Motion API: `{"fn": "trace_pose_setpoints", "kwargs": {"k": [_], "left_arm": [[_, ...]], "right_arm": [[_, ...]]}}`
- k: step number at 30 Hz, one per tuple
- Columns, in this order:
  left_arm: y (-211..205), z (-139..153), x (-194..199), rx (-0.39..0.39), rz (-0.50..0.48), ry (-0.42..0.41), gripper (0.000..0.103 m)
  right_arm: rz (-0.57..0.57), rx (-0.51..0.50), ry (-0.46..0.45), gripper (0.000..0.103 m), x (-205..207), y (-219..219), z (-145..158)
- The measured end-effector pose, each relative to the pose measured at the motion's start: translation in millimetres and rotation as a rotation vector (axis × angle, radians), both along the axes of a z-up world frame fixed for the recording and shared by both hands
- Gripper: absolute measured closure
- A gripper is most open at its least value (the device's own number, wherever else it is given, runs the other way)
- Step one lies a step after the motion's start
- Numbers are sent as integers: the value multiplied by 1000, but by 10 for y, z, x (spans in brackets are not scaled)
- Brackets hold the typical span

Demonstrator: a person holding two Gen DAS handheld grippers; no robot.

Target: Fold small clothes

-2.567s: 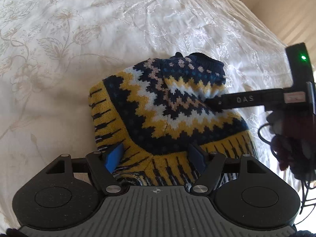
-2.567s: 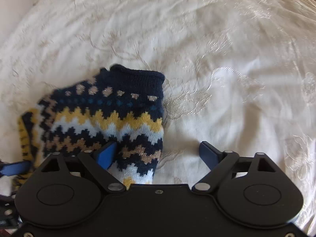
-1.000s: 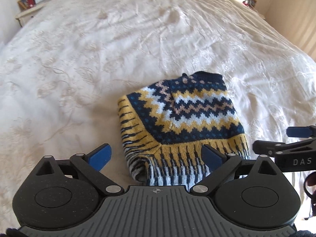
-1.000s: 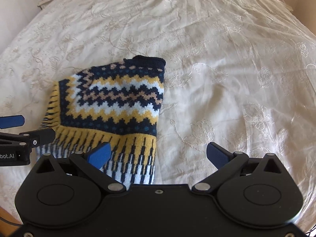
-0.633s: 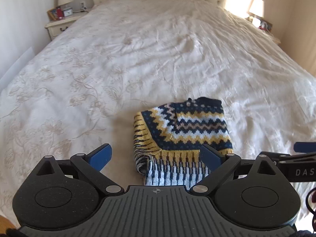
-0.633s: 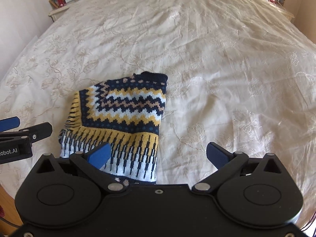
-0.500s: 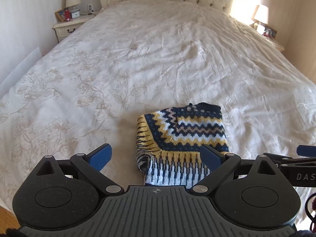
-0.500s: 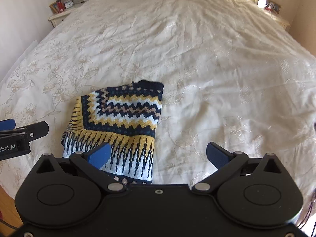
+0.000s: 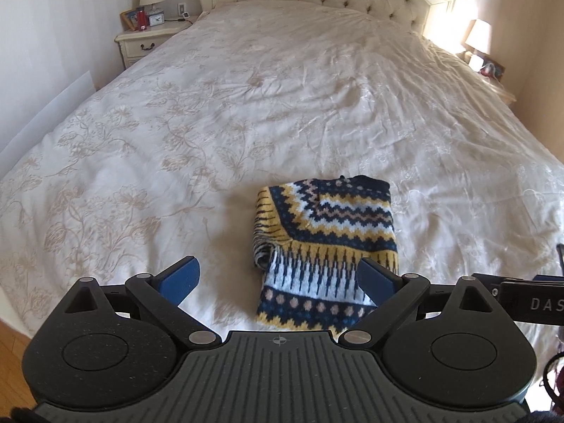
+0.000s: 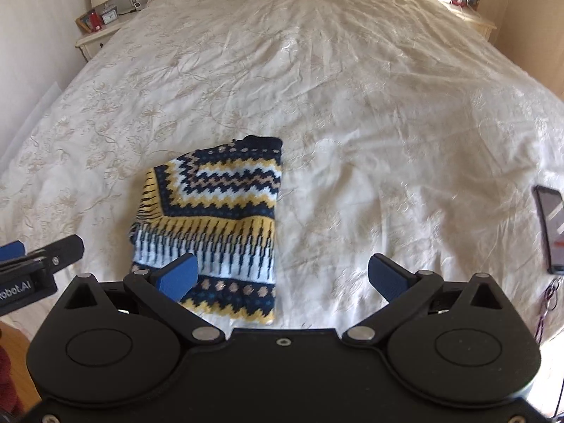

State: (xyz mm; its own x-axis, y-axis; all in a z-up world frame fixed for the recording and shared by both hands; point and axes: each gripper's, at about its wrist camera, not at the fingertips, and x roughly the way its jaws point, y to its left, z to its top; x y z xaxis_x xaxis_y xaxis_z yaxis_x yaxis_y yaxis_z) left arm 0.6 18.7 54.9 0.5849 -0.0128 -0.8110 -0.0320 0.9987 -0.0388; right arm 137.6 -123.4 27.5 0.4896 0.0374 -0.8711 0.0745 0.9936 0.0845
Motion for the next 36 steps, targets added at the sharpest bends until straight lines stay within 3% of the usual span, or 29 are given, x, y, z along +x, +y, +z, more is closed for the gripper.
{"fn": "trace_pose_setpoints", "kwargs": {"k": [7, 19, 36], "left_arm": [[-26, -33, -138, 79, 22, 36, 6], [-70, -143, -242, 52, 17, 103, 6], [-115, -134, -186, 59, -6, 122, 6]], "right_arm": [[9, -23, -9, 1, -159, 56, 51], [3, -12, -2, 1, -262, 22, 49], [-3, 5, 12, 1, -226, 32, 12]]}}
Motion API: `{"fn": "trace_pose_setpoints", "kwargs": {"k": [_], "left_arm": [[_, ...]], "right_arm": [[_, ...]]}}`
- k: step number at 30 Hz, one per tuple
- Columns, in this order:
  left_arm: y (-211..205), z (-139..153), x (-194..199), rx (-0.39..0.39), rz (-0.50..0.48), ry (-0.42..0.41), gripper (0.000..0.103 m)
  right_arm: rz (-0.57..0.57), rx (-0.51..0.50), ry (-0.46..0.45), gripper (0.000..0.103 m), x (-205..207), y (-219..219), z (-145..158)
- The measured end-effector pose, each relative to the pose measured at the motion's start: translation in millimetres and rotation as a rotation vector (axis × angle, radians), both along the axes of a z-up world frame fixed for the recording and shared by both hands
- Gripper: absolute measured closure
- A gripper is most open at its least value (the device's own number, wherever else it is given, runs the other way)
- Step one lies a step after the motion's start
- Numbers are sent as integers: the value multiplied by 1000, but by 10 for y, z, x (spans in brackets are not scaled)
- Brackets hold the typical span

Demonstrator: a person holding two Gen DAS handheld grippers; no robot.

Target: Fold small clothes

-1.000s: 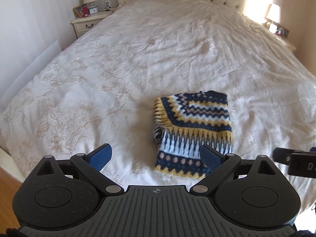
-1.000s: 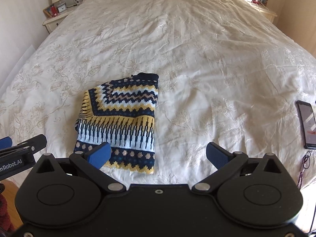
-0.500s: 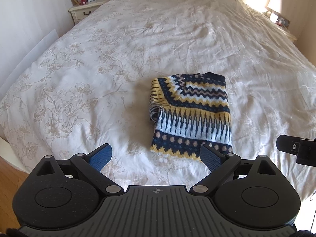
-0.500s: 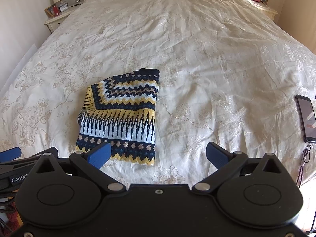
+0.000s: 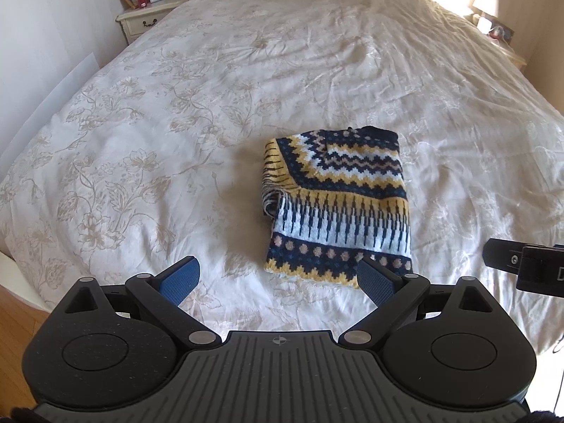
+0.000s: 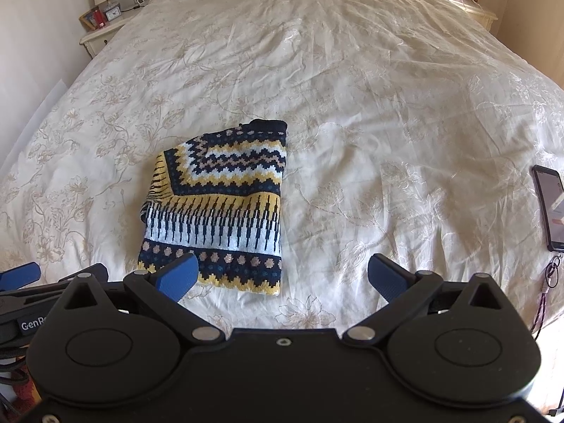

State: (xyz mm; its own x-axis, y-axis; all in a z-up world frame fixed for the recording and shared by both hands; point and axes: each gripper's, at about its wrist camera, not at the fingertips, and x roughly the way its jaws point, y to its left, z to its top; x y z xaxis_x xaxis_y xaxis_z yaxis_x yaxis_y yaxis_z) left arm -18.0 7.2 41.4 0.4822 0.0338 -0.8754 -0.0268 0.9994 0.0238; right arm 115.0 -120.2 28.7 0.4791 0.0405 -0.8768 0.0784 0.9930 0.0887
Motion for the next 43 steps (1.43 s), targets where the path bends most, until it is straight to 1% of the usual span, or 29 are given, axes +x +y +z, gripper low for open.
{"fn": "trace_pose_setpoints", "kwargs": {"k": [12, 43], "left_arm": [[-10, -37, 11, 1, -11, 25, 6], [-85, -81, 51, 6, -16, 46, 6]], "right_arm": [[-10, -6, 26, 1, 44, -34, -60], [-15, 11, 37, 1, 64, -116, -131]]}}
